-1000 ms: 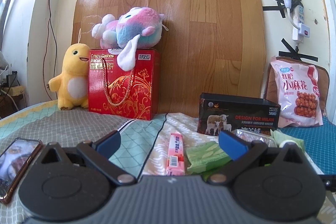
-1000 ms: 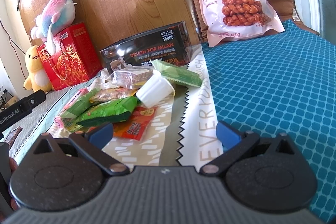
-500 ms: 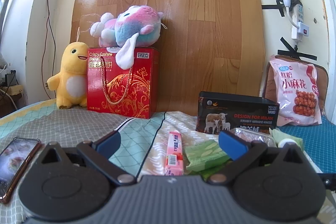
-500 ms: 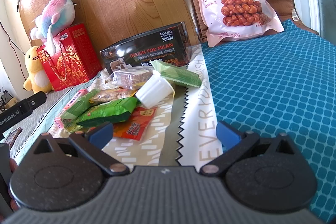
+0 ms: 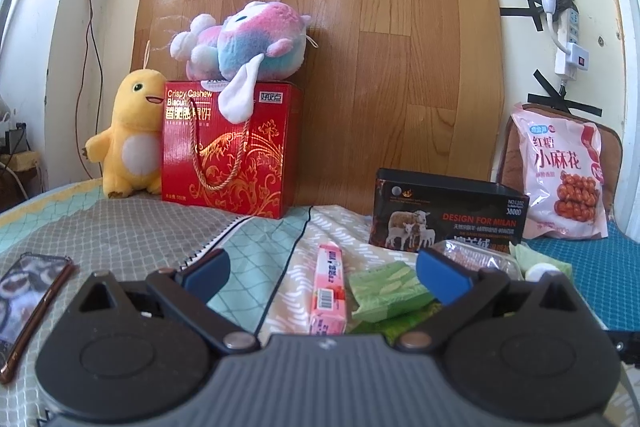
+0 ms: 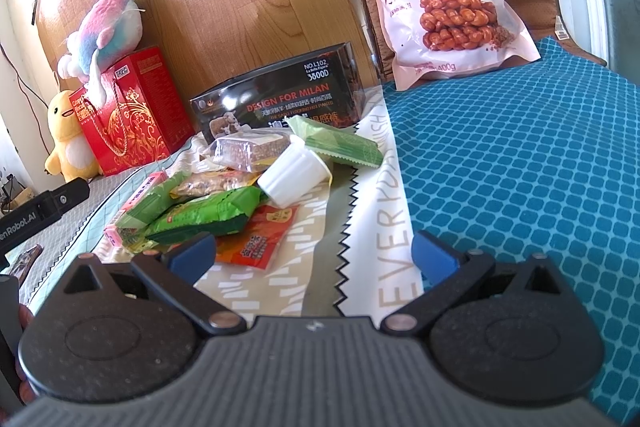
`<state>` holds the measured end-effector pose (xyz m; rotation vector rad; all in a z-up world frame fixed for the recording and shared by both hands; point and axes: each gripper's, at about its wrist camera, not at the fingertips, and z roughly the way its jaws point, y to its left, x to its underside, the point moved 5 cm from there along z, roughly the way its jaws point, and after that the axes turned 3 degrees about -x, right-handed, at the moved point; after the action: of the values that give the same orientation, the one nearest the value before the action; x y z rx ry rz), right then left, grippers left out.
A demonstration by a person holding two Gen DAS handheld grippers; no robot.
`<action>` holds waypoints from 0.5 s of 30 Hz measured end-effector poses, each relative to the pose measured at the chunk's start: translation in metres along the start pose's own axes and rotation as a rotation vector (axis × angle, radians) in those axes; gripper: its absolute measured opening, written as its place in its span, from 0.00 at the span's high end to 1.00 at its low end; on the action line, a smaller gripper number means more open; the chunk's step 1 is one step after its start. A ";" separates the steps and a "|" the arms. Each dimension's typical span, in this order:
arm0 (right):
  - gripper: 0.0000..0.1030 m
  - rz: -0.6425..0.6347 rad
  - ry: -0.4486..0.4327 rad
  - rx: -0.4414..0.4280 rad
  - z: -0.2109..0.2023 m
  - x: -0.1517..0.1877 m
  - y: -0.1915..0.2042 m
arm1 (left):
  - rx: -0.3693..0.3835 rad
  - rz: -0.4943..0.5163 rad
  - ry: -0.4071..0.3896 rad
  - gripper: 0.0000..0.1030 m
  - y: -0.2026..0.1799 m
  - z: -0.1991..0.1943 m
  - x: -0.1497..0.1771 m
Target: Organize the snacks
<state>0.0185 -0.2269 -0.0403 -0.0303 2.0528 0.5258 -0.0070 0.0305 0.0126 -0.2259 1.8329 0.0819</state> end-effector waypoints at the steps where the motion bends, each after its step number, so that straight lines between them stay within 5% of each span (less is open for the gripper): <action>1: 0.00 -0.003 -0.001 0.001 0.000 0.000 0.000 | 0.002 -0.009 0.004 0.00 0.001 0.001 0.000; 4: 0.00 -0.022 -0.003 -0.014 -0.001 0.000 0.004 | 0.018 -0.039 0.036 0.02 0.006 0.005 0.000; 9: 0.17 -0.061 0.010 -0.085 -0.002 -0.004 0.018 | 0.062 -0.085 0.093 0.11 0.013 0.013 0.002; 15: 0.20 -0.199 0.028 -0.135 0.006 -0.018 0.045 | 0.110 -0.110 0.119 0.20 0.014 0.016 0.004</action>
<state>0.0226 -0.1875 -0.0123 -0.3205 2.0111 0.5411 0.0040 0.0467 0.0038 -0.2581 1.9335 -0.1106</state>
